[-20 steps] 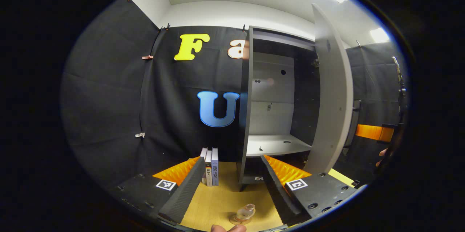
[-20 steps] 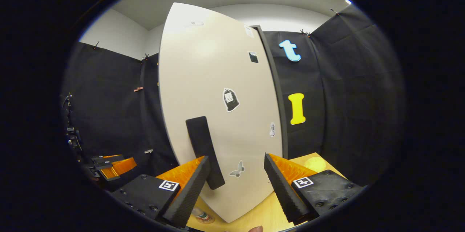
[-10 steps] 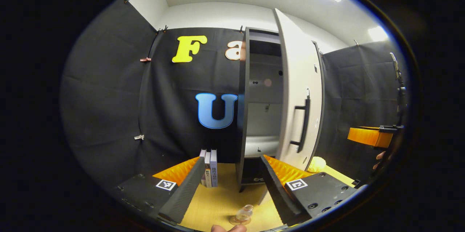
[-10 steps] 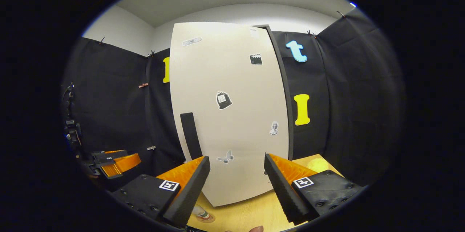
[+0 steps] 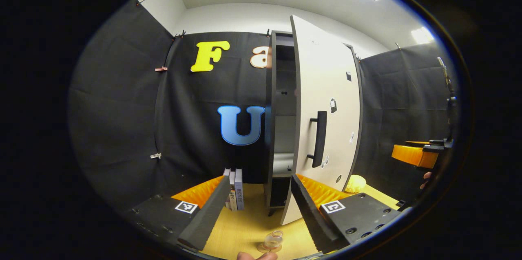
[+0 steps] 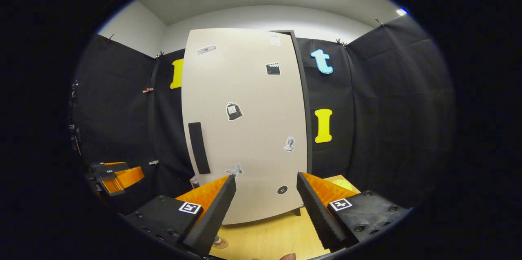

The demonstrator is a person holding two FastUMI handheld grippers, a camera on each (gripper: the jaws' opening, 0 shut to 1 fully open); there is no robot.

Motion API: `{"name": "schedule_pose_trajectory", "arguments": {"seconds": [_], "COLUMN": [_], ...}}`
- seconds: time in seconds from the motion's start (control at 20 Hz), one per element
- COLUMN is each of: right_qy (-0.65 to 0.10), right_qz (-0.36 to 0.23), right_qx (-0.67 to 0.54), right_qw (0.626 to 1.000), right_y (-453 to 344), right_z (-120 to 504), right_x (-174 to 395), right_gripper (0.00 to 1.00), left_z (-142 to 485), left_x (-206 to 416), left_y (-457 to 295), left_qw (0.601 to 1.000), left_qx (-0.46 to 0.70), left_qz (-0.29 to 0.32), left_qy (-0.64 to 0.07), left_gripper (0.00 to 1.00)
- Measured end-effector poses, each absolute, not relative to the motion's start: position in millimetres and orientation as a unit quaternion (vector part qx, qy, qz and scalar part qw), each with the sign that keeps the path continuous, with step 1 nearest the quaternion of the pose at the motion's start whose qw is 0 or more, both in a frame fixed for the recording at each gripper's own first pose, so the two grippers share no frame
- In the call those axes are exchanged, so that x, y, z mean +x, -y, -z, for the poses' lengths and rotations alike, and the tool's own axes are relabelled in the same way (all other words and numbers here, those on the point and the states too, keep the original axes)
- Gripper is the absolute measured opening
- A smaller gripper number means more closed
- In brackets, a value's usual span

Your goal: Open the cabinet door with the right hand, grasp the bottle in the cabinet with the left hand and place it on the coaster, then close the cabinet door with the right hand.

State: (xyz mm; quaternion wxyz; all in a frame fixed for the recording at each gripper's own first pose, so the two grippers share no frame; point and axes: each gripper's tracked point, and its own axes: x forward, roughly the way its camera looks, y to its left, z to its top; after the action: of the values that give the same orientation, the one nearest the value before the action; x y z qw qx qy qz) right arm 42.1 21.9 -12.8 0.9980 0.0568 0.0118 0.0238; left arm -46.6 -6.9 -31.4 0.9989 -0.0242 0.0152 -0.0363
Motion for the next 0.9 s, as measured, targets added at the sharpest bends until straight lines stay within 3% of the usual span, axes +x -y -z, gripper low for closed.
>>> {"name": "schedule_pose_trajectory", "arguments": {"seconds": [0.9], "right_qy": [-0.003], "right_qz": [0.006], "right_qx": [0.002], "right_qw": [1.000], "right_y": [-5], "right_z": [12], "right_x": [34], "right_gripper": [0.97], "left_z": [32], "left_x": [-45], "left_y": [15], "left_qw": [0.999], "left_qx": [-0.019], "left_qz": [0.033], "left_qy": [-0.013], "left_gripper": [0.94]}}
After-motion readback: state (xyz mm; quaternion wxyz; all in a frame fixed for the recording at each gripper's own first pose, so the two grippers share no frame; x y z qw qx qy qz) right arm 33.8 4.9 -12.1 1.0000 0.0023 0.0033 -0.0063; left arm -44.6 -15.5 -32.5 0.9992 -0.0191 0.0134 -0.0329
